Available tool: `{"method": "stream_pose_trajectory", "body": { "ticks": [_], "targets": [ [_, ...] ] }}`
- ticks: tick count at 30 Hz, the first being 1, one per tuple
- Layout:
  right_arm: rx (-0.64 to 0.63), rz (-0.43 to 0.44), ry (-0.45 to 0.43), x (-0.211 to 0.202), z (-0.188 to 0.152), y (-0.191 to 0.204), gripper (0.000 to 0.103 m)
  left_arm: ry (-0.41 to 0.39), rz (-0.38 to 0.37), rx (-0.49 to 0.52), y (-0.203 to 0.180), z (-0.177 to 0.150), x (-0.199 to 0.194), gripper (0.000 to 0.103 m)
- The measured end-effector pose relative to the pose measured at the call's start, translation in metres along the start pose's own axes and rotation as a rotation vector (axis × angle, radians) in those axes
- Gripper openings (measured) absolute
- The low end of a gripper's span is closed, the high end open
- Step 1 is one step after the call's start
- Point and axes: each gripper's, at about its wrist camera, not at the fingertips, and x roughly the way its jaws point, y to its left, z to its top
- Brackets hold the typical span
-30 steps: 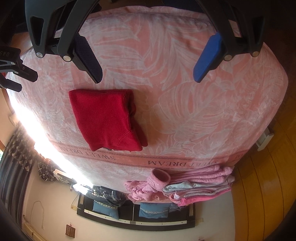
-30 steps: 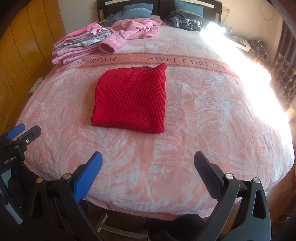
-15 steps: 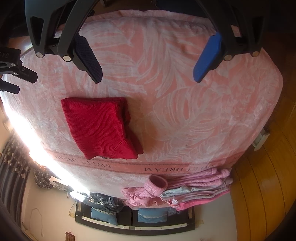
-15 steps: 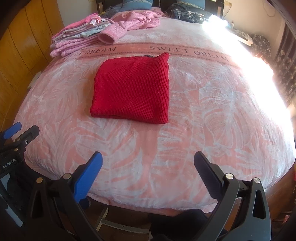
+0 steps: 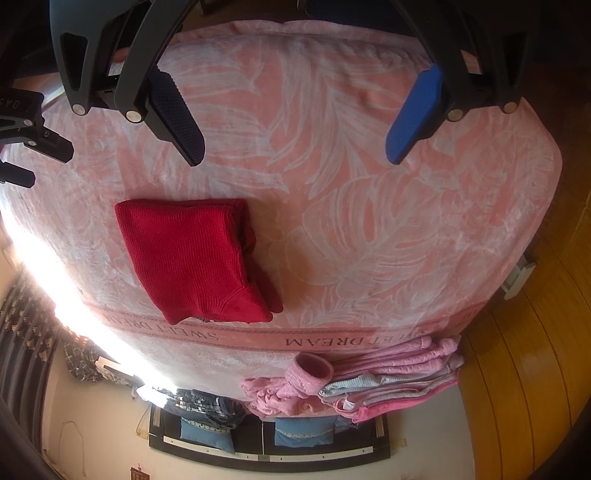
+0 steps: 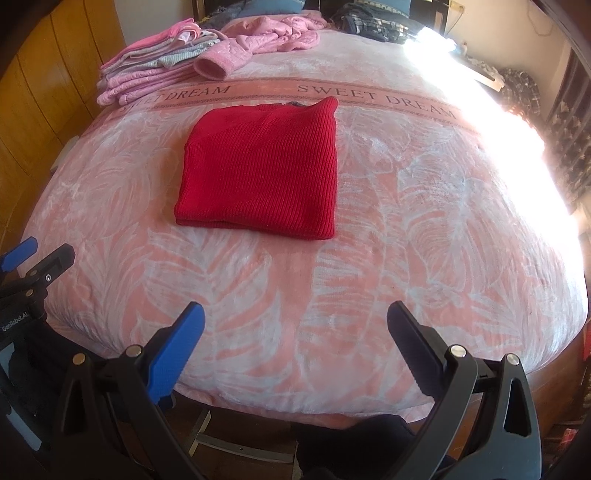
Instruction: Fold small clothes
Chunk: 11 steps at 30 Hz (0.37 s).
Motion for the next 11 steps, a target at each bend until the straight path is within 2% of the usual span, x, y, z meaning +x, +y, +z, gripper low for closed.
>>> {"method": "stream_pose_trajectory", "body": {
  "ticks": [11],
  "targets": [
    [0.045, -0.021, -0.005, -0.0004, 0.0028, -0.0086, 0.099, -0.001, 0.001, 0.000, 0.0006, 0.0001, 0.0006, 0.099]
  ]
}}
